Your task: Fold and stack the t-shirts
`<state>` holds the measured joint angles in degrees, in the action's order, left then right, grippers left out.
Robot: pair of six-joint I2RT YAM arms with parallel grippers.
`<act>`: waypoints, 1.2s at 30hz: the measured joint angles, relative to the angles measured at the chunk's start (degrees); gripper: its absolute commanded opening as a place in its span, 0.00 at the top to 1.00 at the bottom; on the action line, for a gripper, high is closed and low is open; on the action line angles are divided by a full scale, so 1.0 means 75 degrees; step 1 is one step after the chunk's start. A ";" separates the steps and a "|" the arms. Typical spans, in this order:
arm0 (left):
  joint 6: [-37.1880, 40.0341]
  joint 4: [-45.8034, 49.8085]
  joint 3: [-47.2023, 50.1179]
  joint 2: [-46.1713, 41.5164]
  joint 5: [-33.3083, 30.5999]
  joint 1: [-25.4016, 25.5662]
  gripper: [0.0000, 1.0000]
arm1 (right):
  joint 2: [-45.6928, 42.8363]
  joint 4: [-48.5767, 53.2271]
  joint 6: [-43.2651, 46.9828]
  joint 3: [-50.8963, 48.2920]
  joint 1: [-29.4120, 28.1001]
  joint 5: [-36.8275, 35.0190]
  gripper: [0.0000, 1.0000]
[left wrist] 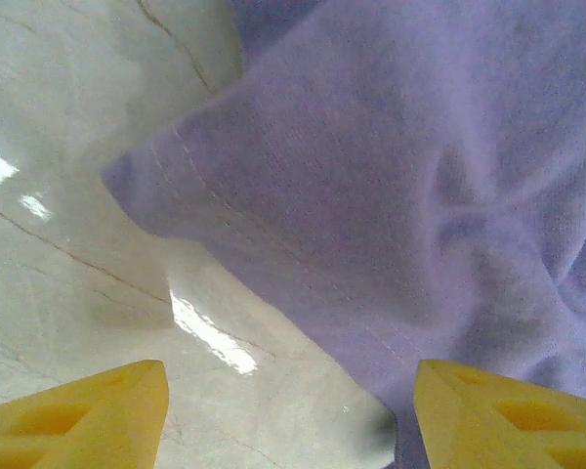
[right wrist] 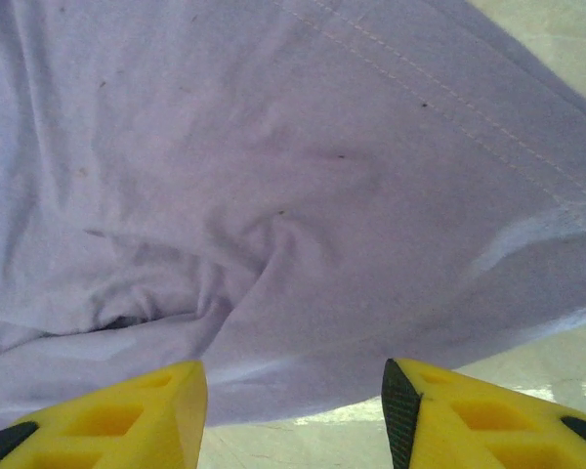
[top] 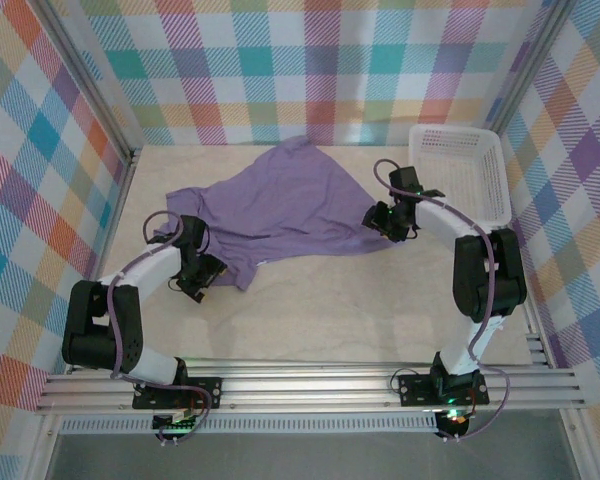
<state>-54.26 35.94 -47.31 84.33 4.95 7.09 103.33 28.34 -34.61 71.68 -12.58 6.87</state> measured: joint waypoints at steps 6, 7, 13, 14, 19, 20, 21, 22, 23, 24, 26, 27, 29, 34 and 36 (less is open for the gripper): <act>0.0338 -0.0405 0.0003 0.0015 -0.0370 -0.0137 0.52 | 0.0090 0.0157 0.0207 0.0000 0.0137 -0.0070 0.48; 0.0408 -0.0458 -0.0032 0.0090 -0.0393 -0.0166 0.53 | 0.0128 0.0160 0.0233 0.0003 0.0157 -0.0070 0.48; 0.0562 -0.0752 -0.0070 0.0714 -0.0332 -0.0187 1.00 | 0.0335 0.0213 0.0344 0.0006 0.0219 -0.0192 0.48; 0.0562 -0.0804 -0.0064 0.0635 -0.0329 -0.0184 1.00 | 0.0385 0.0251 0.0353 0.0029 0.0224 -0.0259 0.48; 0.0376 -0.0603 0.0248 -0.0213 -0.0280 -0.0085 1.00 | 0.0778 0.0428 0.0487 0.0201 0.0309 -0.0516 0.50; 0.0271 -0.0472 0.0321 -0.0565 -0.0236 -0.0020 1.00 | 0.0845 0.0463 0.0510 0.0219 0.0326 -0.0571 0.50; 0.0187 -0.0382 0.0367 -0.0822 -0.0195 0.0047 1.00 | 0.0895 0.0484 0.0522 0.0224 0.0338 -0.0618 0.50; 0.0047 -0.0274 0.0443 -0.1148 -0.0143 0.0154 1.00 | 0.0933 0.0513 0.0539 0.0224 0.0344 -0.0659 0.51; -0.0119 -0.0204 0.0557 -0.1472 -0.0085 0.0265 1.00 | 0.0956 0.0548 0.0542 0.0224 0.0358 -0.0673 0.51; -0.0259 -0.0187 0.0694 -0.1716 -0.0006 0.0335 1.00 | 0.0965 0.0557 0.0545 0.0224 0.0370 -0.0679 0.52; -0.0583 -0.0119 0.1043 -0.2174 0.0137 0.0437 0.98 | 0.0965 0.0577 0.0568 0.0224 0.0370 -0.0702 0.58; -0.0734 -0.0044 0.1207 -0.2331 0.0221 0.0455 0.96 | 0.0965 0.0583 0.0586 0.0224 0.0370 -0.0723 0.63; -0.0930 0.0052 0.1393 -0.2433 0.0341 0.0487 0.79 | 0.0965 0.0580 0.0659 0.0224 0.0367 -0.0734 0.71; -0.1192 -0.0003 0.1402 -0.2130 0.1116 0.0618 0.31 | 0.0959 0.0612 0.0749 0.0221 0.0361 -0.0816 0.90; -0.1166 0.0297 0.1247 -0.2066 0.1160 0.0629 0.19 | 0.0930 0.0627 0.0796 0.0187 0.0329 -0.0877 0.91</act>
<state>-63.00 38.17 -37.95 68.84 13.65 11.81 110.30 33.04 -28.64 73.08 -10.11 0.30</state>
